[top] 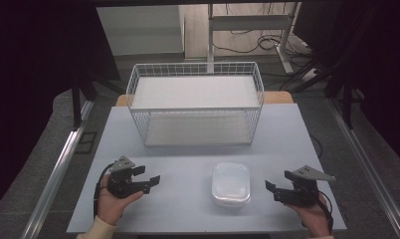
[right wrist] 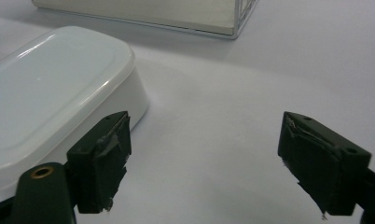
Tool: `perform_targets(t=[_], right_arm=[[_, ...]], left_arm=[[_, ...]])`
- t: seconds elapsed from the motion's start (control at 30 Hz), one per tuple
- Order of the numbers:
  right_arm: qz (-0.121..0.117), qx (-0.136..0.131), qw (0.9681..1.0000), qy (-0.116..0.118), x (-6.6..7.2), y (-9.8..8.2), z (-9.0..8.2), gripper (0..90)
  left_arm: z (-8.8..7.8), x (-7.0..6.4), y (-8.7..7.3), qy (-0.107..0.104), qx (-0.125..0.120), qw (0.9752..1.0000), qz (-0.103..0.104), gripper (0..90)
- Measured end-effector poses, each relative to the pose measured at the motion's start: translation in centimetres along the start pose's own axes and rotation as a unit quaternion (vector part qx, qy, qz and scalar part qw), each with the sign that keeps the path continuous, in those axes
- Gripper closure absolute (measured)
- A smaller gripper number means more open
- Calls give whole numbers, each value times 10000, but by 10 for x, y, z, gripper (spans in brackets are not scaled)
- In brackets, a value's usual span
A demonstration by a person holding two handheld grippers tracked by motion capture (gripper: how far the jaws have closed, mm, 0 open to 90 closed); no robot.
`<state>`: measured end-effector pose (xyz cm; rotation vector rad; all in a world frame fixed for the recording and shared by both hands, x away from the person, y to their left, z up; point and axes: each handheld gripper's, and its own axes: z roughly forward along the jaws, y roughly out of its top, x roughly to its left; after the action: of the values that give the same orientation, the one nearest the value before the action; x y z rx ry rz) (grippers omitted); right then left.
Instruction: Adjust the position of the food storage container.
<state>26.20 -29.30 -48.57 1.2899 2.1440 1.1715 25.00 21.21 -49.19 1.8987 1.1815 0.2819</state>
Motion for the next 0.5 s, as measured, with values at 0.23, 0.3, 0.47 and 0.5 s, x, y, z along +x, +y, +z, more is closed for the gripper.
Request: perform_targets(t=[0.23,0.3,0.47,0.5], right_arm=[[55,-15,10000,-21,-4,0,-8,198],[64,21,10000,-50,-4,1,-7,200],[169,-2,9998,-47,-4,6,-9,216],[162,-3,9999,-58,-4,6,-8,216]], left_arm=[[-4,-3,0,5,-40,10000,-11,262],[-4,-3,0,-10,-46,10000,20,262],[-6,-3,0,-40,-50,10000,6,261],[-6,-2,0,-53,-51,10000,14,260]])
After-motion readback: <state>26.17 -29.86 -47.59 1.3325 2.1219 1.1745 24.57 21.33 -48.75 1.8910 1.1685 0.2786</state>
